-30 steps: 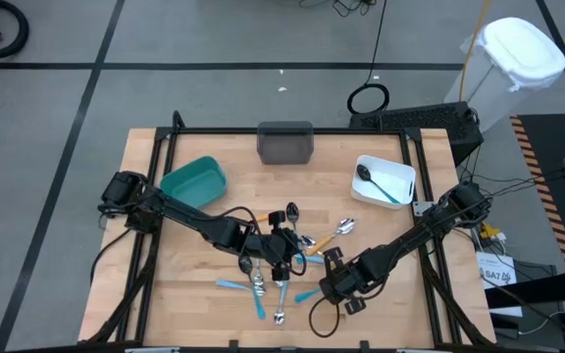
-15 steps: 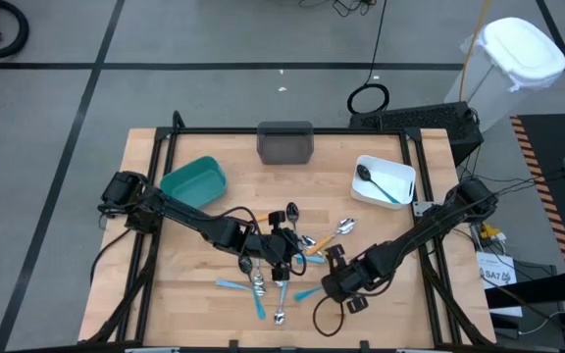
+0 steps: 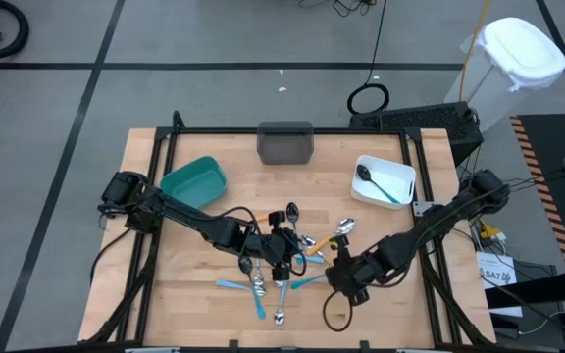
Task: Sort silverware by color (type)
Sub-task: Put the blue spoon into the white bin
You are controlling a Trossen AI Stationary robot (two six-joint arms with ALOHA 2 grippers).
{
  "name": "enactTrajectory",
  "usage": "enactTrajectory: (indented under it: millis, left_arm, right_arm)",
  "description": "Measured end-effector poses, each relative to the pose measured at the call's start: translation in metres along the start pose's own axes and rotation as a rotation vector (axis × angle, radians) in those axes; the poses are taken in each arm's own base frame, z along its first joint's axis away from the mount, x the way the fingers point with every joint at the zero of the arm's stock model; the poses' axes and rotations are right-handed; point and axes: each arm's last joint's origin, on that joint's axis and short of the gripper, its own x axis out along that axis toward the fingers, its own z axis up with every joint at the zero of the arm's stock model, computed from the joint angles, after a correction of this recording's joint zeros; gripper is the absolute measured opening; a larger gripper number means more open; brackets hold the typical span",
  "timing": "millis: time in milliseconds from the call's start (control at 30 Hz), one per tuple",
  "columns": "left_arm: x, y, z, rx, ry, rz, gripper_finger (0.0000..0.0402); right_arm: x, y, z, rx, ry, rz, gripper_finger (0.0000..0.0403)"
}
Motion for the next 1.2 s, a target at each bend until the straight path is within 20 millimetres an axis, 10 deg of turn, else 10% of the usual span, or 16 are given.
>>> enactTrajectory:
  millis: [600, 1200]
  left_arm:
    - [0.0, 0.0, 0.0, -0.027, -0.003, -0.001, 0.012]
    - [0.0, 0.0, 0.0, -0.035, -0.003, -0.001, 0.012]
  right_arm:
    - [-0.011, -0.005, -0.007, -0.022, 0.036, -0.096, 0.0007]
    - [-0.081, -0.042, -0.021, -0.003, -0.11, -0.151, 0.0008]
